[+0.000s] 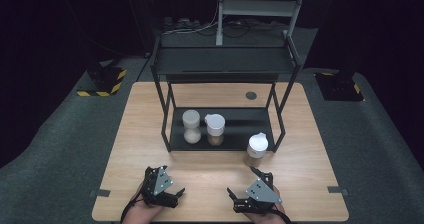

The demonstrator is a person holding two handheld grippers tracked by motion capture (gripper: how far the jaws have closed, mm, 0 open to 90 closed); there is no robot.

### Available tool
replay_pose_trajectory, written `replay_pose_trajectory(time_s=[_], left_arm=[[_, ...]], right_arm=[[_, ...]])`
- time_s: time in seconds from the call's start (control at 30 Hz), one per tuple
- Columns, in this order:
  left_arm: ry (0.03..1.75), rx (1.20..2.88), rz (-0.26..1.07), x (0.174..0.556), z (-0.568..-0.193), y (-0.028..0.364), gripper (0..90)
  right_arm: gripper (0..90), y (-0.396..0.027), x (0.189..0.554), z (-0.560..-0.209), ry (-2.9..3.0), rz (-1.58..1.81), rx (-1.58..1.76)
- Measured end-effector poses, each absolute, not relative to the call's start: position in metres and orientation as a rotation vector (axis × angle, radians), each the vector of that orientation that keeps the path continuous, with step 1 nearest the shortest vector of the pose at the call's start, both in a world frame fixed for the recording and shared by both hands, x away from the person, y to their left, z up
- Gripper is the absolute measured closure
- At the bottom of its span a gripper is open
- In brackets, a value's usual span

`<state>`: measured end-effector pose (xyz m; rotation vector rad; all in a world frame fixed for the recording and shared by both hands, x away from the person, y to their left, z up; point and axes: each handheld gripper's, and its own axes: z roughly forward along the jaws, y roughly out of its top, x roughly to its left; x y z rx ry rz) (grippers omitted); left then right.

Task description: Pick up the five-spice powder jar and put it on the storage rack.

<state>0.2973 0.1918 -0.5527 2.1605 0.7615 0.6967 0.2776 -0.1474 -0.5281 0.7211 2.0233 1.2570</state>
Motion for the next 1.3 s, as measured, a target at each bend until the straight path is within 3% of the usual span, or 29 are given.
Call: replay_pose_trajectory(time_s=[1.3], left_arm=[[0.746,2.159,0.681,0.297,-0.553,0.193,1.3]], right_arm=[[0.0,-0.185,0.284,-0.519,1.911,1.272,0.839]])
